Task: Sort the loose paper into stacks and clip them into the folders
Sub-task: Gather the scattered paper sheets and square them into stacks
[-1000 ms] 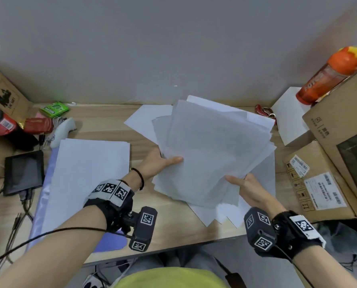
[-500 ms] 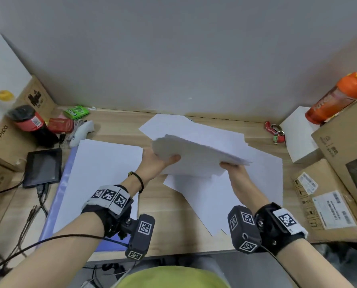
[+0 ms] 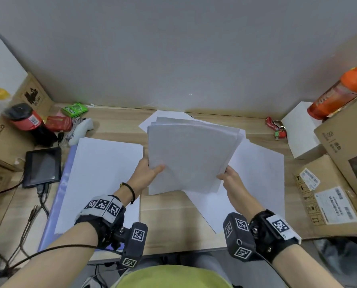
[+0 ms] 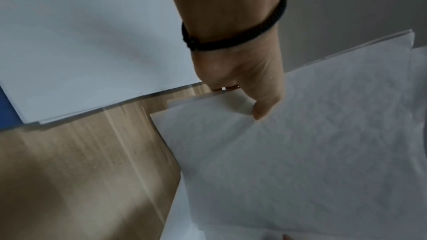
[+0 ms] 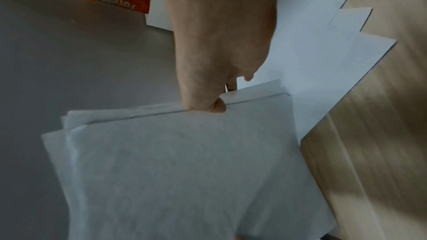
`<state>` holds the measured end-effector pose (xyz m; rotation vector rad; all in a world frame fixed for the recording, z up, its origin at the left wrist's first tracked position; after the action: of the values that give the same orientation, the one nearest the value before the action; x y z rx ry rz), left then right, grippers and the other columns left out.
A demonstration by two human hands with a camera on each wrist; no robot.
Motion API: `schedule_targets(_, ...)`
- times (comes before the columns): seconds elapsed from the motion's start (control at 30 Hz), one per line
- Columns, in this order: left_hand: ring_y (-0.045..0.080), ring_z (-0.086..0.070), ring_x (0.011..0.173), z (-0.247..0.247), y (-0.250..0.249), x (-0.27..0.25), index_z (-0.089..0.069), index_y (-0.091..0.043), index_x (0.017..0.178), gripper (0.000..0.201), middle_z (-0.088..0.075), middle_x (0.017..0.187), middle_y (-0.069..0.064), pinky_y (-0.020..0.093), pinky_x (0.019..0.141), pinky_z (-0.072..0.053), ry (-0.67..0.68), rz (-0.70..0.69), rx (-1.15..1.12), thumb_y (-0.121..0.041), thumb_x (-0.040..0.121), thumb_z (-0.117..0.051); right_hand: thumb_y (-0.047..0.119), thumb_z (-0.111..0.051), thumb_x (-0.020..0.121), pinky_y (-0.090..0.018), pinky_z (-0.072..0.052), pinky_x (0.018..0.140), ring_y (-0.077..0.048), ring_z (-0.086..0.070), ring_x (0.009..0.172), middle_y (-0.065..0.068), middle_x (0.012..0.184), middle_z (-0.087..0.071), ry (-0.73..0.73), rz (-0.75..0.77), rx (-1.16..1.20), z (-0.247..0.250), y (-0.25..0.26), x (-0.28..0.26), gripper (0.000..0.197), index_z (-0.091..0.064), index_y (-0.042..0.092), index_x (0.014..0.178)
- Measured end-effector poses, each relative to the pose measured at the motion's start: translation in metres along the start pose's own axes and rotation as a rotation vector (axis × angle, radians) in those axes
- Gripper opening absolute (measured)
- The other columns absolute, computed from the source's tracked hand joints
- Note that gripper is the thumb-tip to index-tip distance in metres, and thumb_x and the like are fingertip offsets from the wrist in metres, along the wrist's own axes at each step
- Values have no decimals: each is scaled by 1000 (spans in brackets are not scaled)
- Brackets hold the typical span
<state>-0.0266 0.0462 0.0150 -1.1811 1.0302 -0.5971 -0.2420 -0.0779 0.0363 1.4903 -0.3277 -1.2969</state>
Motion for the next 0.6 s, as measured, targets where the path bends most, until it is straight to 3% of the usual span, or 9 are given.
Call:
schedule_targets(0.07, 11, -65, 101, -3, -10, 2, -61, -22, 114, 27, -67, 108, -8, 27, 87, -54, -12, -19, 9, -10, 90, -62, -5, -38, 89, -29, -40, 91, -17, -54, 113, 2, 123, -60, -17, 16, -13, -2, 1, 3, 47, -52, 16, 129)
schedule_targets(0.13, 8, -67, 91, -3, -26, 3, -64, -27, 97, 25, -69, 99, -10, 21, 78, -56, -10, -66, 15, -6, 86, -66, -6, -40, 86, -35, -43, 96, -23, -56, 114, -2, 118, -64, -40, 70, 13, -2, 9, 7, 45, -55, 14, 124)
schedule_targets(0.23, 14, -70, 95, 7, -39, 6, -66, -19, 105, 33, -72, 103, -3, 27, 79, -57, -12, -119, -36, -12, 74, -77, -11, -40, 81, -31, -47, 88, -22, -61, 104, -5, 108, -67, -20, 155, 50, 5, 27, 2, 41, -59, 8, 112)
schedule_targets(0.33, 9, -69, 98, 13, -36, 4, -63, -17, 115, 47, -72, 108, -4, 24, 82, -56, 18, -132, -53, -9, 72, -81, -9, -40, 72, -33, -44, 89, -21, -59, 102, -7, 108, -65, 50, 200, 56, 6, 28, -2, 46, -57, 6, 112)
schedule_targets(0.43, 4, -68, 98, 8, -28, 2, -62, -21, 116, 45, -72, 106, -9, 20, 82, -54, 39, -113, -32, -9, 75, -79, -11, -37, 66, -30, -39, 79, -19, -52, 86, -3, 90, -58, 74, 190, 36, -1, 23, -1, 42, -55, 7, 100)
schedule_targets(0.53, 5, -68, 98, 9, -13, -1, -66, -21, 112, 35, -73, 104, -7, 26, 89, -52, 25, -67, -15, -18, 79, -77, -18, -32, 69, -25, -29, 64, -13, -38, 69, 6, 71, -44, 31, 162, 48, -4, 16, -3, 36, -46, 15, 75)
schedule_targets(0.6, 7, -69, 97, 9, -10, -4, -69, -20, 109, 29, -74, 103, -6, 29, 92, -52, 22, -52, -19, -23, 81, -76, -14, -34, 68, -25, -26, 62, -11, -35, 66, 11, 65, -42, 13, 158, 52, -2, 10, -4, 35, -42, 19, 69)
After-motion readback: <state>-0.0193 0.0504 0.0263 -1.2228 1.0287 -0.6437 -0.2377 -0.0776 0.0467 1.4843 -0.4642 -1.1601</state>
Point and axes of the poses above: each hand's wrist, its own x-axis towards the middle knuckle, its own z-axis out of the back of the hand, y = z × x, the point moved 1 cm from there along x, towards the middle knuckle
